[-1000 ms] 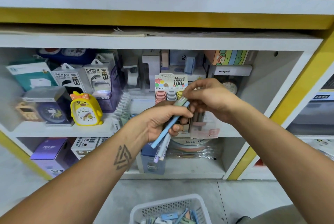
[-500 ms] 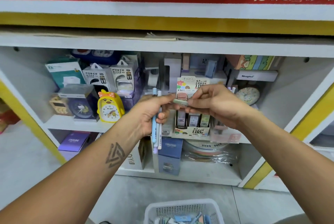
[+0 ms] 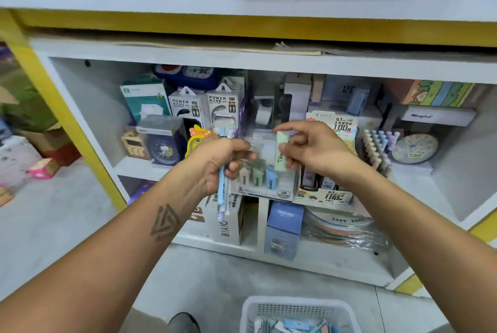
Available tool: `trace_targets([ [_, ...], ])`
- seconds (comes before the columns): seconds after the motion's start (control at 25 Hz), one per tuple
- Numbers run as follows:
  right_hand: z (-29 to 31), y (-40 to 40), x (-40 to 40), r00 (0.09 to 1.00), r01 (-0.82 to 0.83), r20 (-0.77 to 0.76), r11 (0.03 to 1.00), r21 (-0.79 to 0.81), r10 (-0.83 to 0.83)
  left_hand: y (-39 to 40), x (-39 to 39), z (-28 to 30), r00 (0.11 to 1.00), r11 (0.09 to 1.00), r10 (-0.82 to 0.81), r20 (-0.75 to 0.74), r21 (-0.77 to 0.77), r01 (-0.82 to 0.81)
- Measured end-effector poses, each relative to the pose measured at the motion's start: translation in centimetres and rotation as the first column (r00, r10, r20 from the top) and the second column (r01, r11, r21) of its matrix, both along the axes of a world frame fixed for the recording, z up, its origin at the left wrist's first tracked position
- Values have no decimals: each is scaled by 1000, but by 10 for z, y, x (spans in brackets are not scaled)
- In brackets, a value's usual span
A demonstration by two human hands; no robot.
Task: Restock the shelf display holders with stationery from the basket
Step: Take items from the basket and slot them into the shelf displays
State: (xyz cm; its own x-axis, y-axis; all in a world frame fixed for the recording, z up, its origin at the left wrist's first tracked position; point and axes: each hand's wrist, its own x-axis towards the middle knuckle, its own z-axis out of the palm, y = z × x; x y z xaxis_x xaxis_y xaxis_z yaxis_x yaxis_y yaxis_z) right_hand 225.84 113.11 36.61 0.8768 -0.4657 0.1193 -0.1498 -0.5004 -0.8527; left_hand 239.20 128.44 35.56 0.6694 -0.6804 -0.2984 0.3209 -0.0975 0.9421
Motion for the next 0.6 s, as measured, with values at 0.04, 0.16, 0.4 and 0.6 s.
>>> trace_targets([
  [0.04,-2,-1,5,998,53,21,998,22,-54,4,3,-1,1000,1000,-3,-23,9,4],
  [0.16,-7,-4,19,985,136,99,989,51,-141,13,8,-3,997,1000,-20,-71,16,22],
  [0.4,-29,2,38,987,160,77,828,-538,-141,14,10,-3,992,1000,-25,-123,5,25],
  [0.6,-45,3,45,988,144,49,747,-649,-148,12,11,-5,991,1000,-22,-135,6,23],
])
